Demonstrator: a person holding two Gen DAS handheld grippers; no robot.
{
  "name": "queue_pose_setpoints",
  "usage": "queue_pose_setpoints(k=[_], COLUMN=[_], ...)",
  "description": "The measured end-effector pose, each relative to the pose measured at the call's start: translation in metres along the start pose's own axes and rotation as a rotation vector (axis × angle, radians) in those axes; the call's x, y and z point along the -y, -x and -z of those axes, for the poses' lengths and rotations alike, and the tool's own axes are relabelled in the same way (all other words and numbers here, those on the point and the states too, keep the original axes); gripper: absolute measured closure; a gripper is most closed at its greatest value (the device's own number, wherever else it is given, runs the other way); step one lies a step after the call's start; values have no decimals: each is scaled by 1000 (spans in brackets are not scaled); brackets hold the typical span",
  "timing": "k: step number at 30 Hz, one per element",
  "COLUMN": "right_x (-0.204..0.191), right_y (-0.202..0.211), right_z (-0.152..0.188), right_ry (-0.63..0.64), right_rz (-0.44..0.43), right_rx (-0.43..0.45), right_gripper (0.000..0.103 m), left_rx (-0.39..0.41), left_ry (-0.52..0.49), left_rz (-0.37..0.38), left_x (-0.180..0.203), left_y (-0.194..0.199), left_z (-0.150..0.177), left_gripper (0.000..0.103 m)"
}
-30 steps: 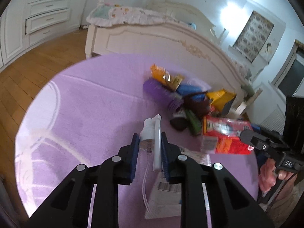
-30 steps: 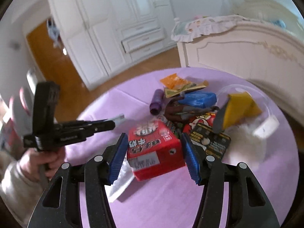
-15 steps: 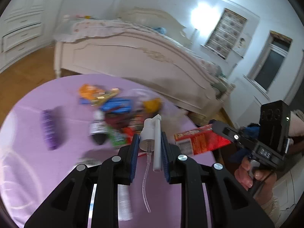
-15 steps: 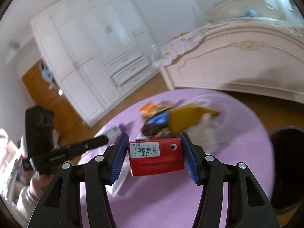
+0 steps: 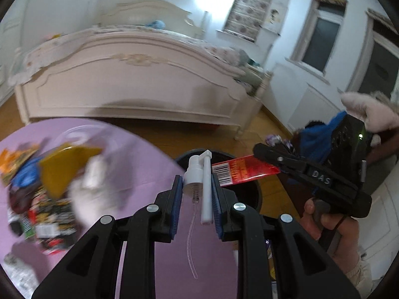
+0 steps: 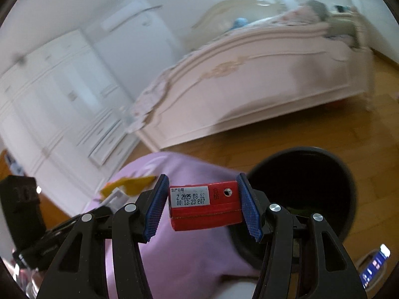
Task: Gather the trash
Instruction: 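Carry the spray bottle and red box over the bin and release both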
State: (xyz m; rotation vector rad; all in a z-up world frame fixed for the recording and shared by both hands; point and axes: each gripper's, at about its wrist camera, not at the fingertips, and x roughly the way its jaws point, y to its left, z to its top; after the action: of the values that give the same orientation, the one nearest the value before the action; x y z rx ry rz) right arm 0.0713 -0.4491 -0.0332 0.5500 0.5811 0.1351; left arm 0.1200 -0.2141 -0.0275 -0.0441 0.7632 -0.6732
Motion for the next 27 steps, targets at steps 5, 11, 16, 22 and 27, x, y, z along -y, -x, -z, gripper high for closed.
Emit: queue_pose_setpoints(k=[5,11,16,22,27], right_x=[43,84,106,123,132], right_y=[-9,-23,-34,-40,-47], right_z=[5,10,16,22,26], right_ry=[-73,-140,-178,-209,-258], right_rz=[69,117,139,150,157], right_rx=[2,-3,-14,-29,-60], right_gripper=[47,47,47,47,34], left_rx=[-45,-97,-129,-161,-191], left_ry=[-50,-83,-102,-110,-104], left_rz=[35,42,41,40,8], left_x=[26,44,53,58,63], left_y=[-39,-70,-90,-106,-120], left_z=[-3,-2,-2,0,-5], left_gripper=[81,81,81,80,53])
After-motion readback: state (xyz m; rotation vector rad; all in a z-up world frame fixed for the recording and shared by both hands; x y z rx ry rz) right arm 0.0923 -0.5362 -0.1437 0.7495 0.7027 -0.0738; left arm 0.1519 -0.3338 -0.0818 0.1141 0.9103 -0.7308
